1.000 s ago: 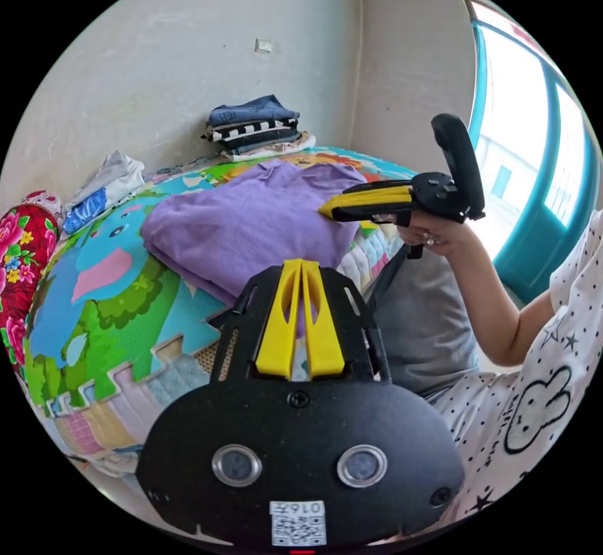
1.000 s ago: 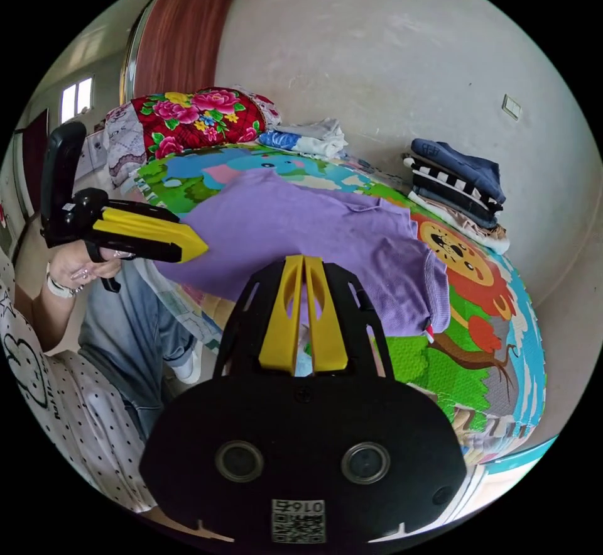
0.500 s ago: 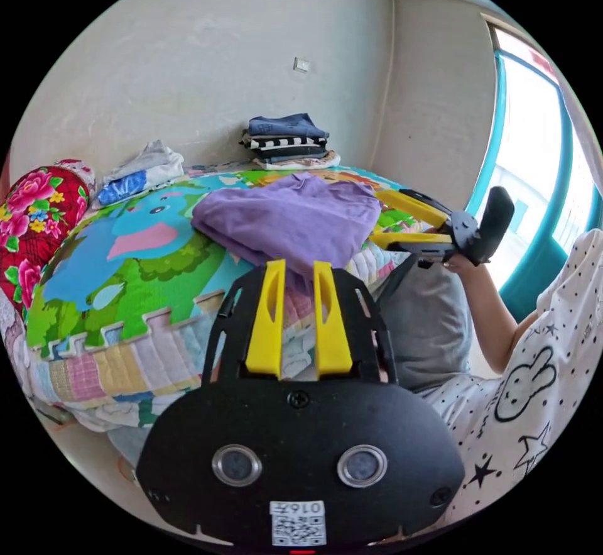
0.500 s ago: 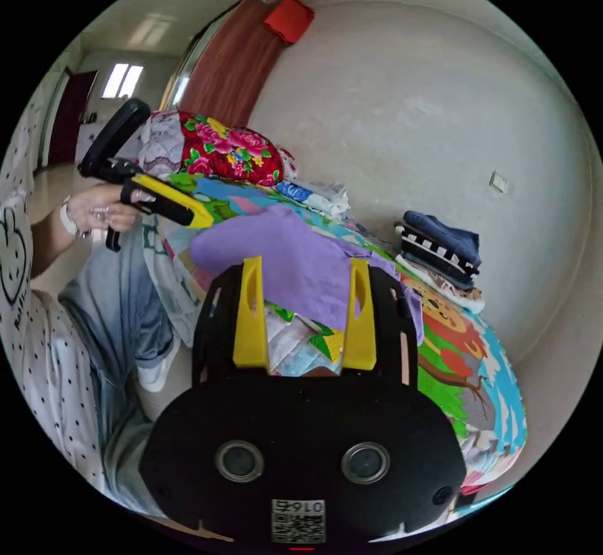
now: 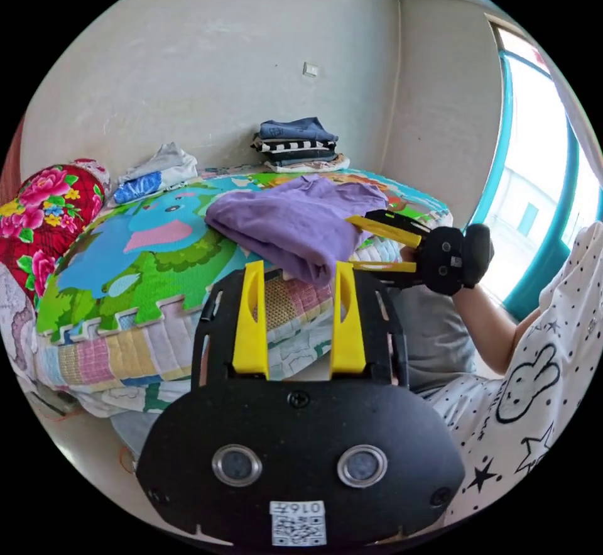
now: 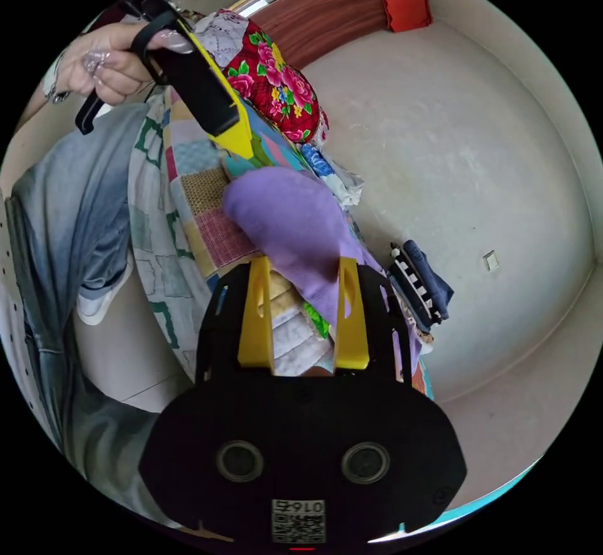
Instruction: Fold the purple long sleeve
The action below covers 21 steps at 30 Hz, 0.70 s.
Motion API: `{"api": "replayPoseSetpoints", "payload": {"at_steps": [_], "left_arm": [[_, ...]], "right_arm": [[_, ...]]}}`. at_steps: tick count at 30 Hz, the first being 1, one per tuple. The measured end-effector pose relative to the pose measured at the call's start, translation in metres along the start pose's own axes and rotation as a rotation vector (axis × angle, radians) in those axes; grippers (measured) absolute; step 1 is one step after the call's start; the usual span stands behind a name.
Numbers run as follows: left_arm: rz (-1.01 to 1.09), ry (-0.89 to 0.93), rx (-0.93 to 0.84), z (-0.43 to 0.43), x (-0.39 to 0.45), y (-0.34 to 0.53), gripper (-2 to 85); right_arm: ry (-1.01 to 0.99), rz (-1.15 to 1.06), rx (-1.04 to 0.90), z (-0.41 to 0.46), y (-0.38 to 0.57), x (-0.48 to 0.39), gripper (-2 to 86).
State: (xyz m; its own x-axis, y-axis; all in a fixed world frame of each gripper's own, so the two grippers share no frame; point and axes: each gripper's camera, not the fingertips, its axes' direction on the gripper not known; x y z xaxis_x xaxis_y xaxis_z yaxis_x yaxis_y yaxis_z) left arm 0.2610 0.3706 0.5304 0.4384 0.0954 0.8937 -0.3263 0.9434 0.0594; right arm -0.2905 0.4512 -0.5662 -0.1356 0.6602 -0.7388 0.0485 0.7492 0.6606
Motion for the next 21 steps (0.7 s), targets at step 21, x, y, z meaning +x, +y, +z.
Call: {"api": "replayPoseSetpoints", "payload": {"at_steps": [21], "left_arm": [[0.842,-0.742,0.048,0.029,0.203,0.026,17.2]], "right_arm": [[-0.343,0.36,-0.068,-0.019,-0.024,0.137,9.9]]}}
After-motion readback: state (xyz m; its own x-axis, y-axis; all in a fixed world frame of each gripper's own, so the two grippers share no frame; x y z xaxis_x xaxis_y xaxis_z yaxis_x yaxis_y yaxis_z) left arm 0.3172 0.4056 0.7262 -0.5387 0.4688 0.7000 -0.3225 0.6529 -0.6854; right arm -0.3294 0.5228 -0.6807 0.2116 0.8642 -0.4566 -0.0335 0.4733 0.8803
